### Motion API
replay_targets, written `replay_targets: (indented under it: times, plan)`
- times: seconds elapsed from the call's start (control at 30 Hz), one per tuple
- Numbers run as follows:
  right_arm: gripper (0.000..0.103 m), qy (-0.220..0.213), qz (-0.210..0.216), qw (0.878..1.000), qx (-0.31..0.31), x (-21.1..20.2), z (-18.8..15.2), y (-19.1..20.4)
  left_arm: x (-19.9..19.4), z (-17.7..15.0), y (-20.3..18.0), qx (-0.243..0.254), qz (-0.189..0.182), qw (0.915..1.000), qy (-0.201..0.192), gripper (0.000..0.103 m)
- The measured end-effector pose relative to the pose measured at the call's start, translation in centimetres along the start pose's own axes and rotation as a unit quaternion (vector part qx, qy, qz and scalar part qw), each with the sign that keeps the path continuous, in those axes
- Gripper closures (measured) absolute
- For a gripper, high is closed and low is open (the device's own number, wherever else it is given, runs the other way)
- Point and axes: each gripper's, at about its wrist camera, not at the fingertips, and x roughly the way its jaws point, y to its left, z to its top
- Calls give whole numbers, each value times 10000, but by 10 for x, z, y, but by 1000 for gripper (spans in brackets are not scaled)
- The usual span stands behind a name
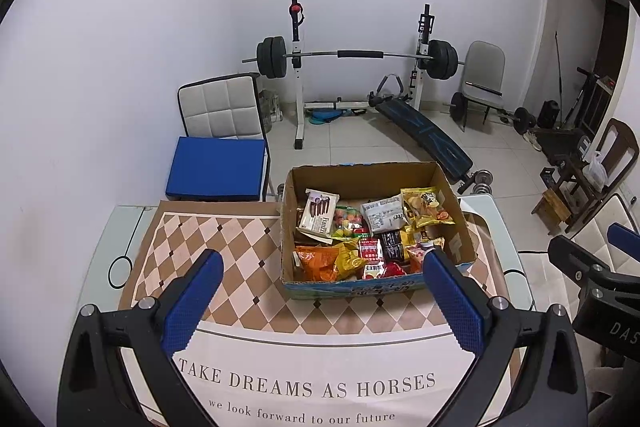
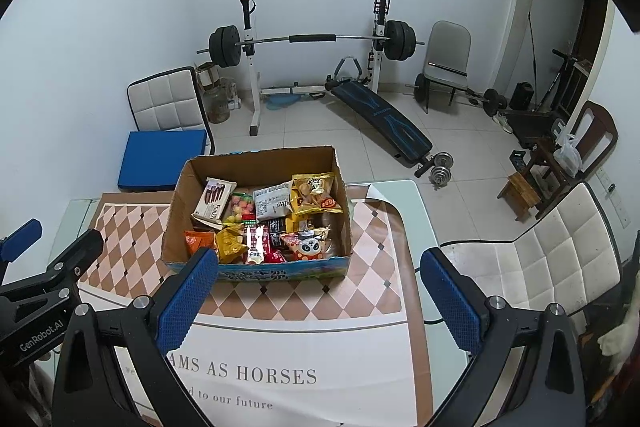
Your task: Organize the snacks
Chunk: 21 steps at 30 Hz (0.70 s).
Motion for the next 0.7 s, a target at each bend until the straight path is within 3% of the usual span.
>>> replay_targets:
  times: [0.7]
  plan:
    - [0,5,-15,10000,8,-1,-1,0,-13,-2,-6,55,-52,9999,-85,1]
